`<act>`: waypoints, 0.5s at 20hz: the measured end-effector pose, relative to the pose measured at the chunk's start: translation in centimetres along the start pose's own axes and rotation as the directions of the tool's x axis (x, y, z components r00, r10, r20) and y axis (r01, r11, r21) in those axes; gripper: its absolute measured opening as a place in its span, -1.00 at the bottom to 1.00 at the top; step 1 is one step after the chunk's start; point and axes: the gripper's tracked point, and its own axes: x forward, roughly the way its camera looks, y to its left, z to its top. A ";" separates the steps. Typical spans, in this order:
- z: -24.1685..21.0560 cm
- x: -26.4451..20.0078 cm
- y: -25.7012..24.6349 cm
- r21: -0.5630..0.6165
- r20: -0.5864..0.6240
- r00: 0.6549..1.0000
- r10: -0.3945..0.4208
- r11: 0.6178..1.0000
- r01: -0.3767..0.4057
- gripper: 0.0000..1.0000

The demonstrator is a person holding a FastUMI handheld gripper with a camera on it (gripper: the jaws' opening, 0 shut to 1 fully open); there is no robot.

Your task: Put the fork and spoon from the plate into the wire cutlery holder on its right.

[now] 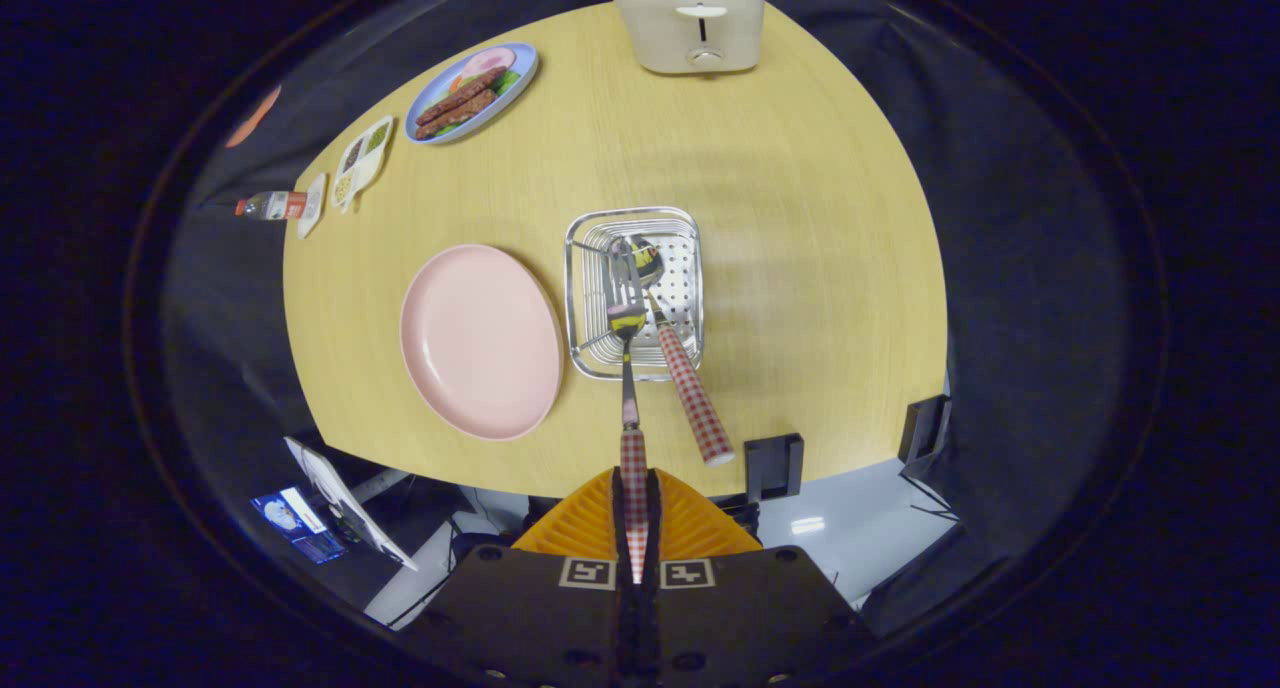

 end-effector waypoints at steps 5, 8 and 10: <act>1.6 -0.5 0.3 0.006 -0.012 1.000 -0.025 1.000 0.025 -0.88; 1.5 -0.7 0.4 0.002 -0.021 0.999 -0.033 0.999 0.033 -0.76; 1.8 -0.9 0.7 -0.004 -0.019 0.999 -0.040 0.999 0.040 -0.78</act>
